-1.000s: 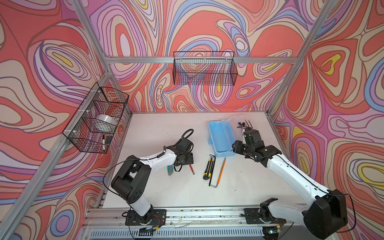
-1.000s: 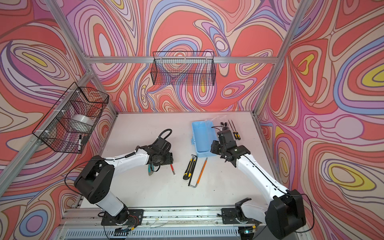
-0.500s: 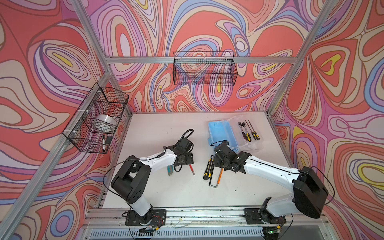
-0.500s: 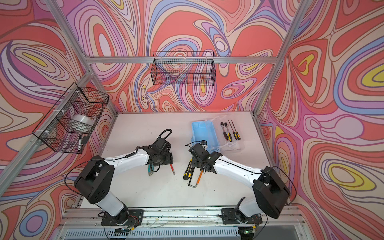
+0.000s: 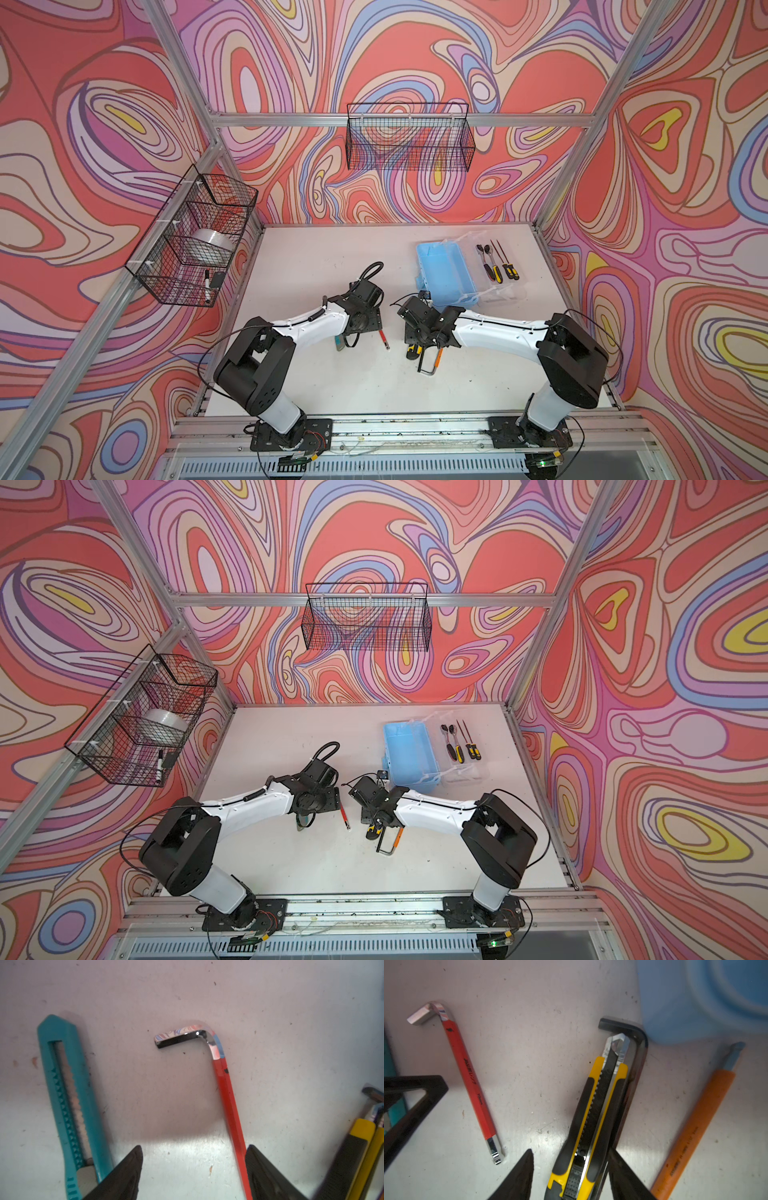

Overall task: Pack the tool kit
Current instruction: 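Move the right gripper over the yellow-black box cutter, then lower the right gripper and close it on the yellow-black box cutter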

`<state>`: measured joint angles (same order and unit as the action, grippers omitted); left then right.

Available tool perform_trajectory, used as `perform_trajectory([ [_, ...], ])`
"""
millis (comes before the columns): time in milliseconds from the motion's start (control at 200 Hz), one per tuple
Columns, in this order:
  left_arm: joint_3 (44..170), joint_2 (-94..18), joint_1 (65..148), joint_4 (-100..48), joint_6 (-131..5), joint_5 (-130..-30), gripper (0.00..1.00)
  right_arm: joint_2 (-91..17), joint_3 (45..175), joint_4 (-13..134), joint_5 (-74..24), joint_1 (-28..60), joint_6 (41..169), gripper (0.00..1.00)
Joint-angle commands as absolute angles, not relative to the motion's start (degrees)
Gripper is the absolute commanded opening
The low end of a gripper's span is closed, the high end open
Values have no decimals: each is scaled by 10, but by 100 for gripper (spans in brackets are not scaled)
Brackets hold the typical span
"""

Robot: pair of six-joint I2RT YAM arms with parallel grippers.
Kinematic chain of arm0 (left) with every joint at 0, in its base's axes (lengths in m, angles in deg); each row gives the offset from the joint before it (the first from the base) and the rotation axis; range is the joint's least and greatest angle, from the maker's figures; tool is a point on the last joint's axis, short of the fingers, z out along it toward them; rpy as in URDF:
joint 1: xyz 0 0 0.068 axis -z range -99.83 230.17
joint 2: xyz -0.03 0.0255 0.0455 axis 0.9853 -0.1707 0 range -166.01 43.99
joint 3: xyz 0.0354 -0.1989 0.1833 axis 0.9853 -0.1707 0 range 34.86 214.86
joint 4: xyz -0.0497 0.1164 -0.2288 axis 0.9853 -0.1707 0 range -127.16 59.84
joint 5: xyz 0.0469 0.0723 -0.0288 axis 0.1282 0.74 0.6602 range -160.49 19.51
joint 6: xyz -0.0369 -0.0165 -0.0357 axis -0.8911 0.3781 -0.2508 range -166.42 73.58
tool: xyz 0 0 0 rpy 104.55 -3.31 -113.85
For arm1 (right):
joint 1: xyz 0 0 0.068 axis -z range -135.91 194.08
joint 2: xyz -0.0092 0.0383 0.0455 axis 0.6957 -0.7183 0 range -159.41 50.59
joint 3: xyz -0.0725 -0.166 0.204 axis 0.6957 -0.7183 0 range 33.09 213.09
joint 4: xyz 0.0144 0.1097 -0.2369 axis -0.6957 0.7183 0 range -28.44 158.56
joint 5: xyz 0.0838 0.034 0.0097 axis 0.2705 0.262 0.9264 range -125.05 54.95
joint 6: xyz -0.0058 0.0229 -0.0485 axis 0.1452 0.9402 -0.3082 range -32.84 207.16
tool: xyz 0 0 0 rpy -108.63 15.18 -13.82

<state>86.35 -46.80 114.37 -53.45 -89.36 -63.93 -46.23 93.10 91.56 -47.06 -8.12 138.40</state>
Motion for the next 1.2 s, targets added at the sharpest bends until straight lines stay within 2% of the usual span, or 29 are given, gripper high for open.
perform_trajectory([
  [0,851,-443,1145,-575,-913,-597,82,-473,941,922,-469,-85,1391,59],
  [145,840,-423,1144,-593,-924,-570,91,-496,950,919,-461,-84,1385,59],
  [446,809,-375,1121,-612,-938,-546,99,-531,961,923,-456,-85,1378,59],
  [726,786,-349,1094,-615,-933,-551,100,-544,973,928,-449,-85,1369,58],
  [1192,787,-387,1092,-585,-918,-599,98,-560,1029,936,-449,-90,1325,58],
])
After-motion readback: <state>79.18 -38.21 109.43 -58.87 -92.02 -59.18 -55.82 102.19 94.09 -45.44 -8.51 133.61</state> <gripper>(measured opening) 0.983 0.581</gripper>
